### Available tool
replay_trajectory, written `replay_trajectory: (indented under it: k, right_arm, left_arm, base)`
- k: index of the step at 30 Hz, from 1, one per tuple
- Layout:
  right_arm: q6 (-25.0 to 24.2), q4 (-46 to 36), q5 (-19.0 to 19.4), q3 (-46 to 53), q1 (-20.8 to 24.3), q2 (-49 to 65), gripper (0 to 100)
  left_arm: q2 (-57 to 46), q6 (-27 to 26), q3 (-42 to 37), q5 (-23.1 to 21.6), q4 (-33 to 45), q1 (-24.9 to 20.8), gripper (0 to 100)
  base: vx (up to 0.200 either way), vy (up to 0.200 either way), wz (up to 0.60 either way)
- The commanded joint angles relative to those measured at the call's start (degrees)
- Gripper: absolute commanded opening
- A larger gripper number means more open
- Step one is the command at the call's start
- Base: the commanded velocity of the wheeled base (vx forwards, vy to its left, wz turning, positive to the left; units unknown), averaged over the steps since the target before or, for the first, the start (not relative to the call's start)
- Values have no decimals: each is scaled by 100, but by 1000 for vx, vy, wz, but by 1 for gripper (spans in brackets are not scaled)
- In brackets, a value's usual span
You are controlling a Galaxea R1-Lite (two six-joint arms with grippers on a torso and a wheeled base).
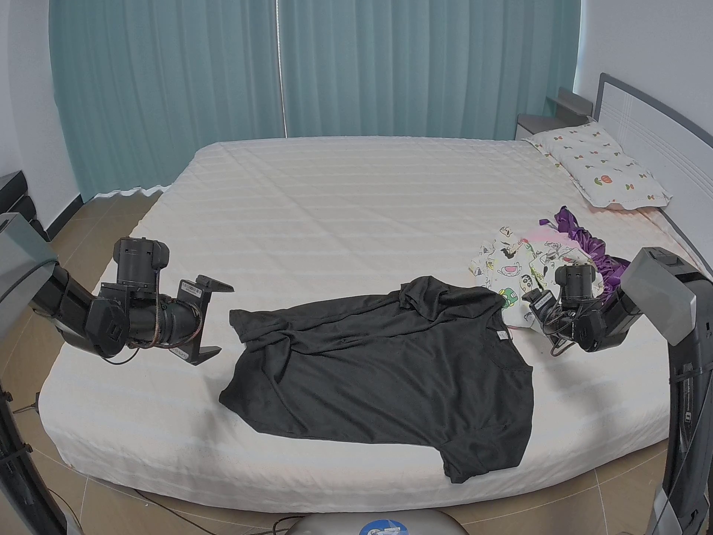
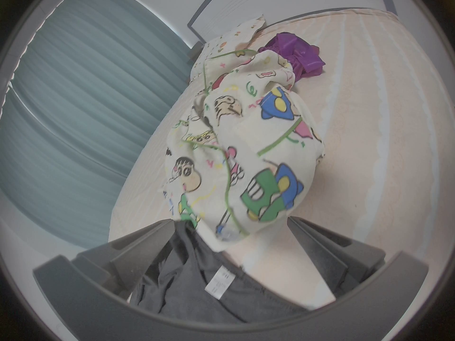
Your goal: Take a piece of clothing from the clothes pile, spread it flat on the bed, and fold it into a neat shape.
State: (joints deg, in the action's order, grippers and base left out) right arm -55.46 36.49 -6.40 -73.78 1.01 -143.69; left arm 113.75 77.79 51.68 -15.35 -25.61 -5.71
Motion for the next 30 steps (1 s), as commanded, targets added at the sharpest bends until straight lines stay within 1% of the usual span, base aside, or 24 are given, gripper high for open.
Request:
replay_trajectory:
  k: [1, 3, 4, 7, 9, 10, 15, 18, 24, 27, 30]
  right_arm:
    - [0, -36, -19, -339, -119, -449, 100]
    - [26, -36, -28, -488, -119, -581, 100]
    - [35, -45, -46, -638, -119, -678, 0]
    - [35, 34, -98, -989, -154, -933, 0]
    - [26, 43, -98, -1025, -163, -950, 0]
    - [-18, 157, -89, -1121, -233, -959, 0]
    - [-36, 1141, -89, -1069, -549, -713, 0]
    - [-27, 1642, -116, -1069, -954, -493, 0]
    - [8, 1757, -133, -1200, -1745, -282, 0]
    - [17, 1695, -98, -1253, -1947, -317, 0]
    - [123, 1686, -72, -1130, -1929, -405, 0]
  left_arm:
    - [-28, 17, -52, -21, -32, 8, 100]
    - [-28, 17, -52, -21, -32, 8, 100]
    - [-20, 17, -44, -21, -40, 8, 100]
    - [-11, 17, -35, -12, -40, 17, 100]
    - [-11, 17, -35, -12, -40, 26, 100]
    - [33, 17, -26, -21, -40, 26, 100]
    - [121, 17, -17, -21, -40, 26, 100]
    - [121, 17, -17, -21, -40, 26, 100]
    - [183, 8, -17, -21, -40, 26, 100]
    - [183, 8, -17, -21, -40, 26, 100]
    - [191, 8, -17, -21, -40, 26, 100]
  base:
    - [0, 0, 0]
    - [0, 0, 0]
    - [0, 0, 0]
    - [0, 0, 0]
    - [0, 0, 0]
    - [0, 0, 0]
    - [0, 0, 0]
    - [0, 0, 0]
    - [0, 0, 0]
    - [0, 0, 0]
    - [0, 0, 0]
